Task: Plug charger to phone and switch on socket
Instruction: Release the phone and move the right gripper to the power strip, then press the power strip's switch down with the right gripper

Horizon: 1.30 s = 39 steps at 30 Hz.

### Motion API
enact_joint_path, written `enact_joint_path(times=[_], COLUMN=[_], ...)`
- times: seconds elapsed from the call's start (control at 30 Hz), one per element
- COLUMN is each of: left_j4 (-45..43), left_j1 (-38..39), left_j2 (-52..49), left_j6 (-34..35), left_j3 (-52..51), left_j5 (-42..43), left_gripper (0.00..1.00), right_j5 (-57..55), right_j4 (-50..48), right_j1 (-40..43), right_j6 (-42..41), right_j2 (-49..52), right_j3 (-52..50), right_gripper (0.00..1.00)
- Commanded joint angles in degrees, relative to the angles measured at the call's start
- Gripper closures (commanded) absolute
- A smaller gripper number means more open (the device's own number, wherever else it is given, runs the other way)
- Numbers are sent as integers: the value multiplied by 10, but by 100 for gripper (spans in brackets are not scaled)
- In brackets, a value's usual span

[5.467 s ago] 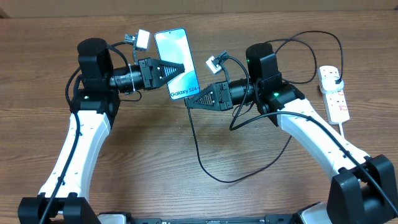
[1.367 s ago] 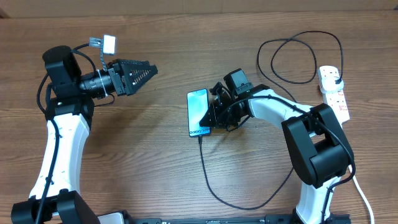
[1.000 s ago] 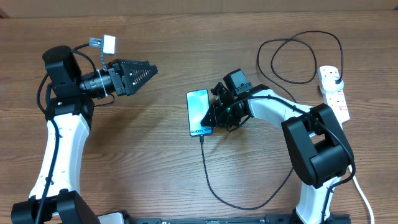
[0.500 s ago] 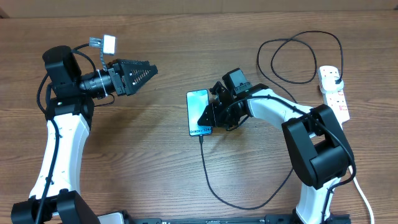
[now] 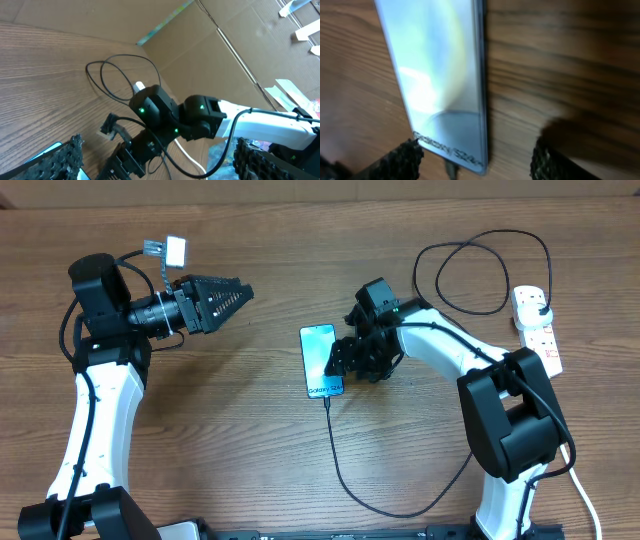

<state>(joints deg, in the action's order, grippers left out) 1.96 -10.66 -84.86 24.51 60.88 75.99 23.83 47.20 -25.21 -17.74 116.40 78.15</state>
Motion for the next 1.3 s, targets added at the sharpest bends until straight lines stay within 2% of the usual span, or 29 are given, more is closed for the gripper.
enact_joint_path(times=[0.0,0.17,0.2,0.23,0.4,0.5,0.93,1.27], left_j4=[0,0,0,0,0,0,0,0], left_j1=[-2,-2,-2,-2,-2,-2,-2,-2], left_j2=[7,7,7,7,7,7,7,7], left_j6=[6,6,6,6,6,6,6,6], left_j3=[3,3,3,3,3,3,3,3], left_j5=[-2,-2,-2,-2,-2,-2,-2,-2], left_gripper=[0,0,1,0,0,0,0,0], right_j5=[-78,-177,-201,-228,-305,-328,-333,-373], right_j4=[49,184,205,225,276,283,292,256], right_j1=[3,24,30,39,89,132,306,430], right_j6=[33,45,45,45,34,0,-37,-52], right_j2=[5,5,5,5,5,5,5,5], right_j3=[64,180,199,218,261,261,261,239], right_gripper=[26,14,11,0,0,0,0,0])
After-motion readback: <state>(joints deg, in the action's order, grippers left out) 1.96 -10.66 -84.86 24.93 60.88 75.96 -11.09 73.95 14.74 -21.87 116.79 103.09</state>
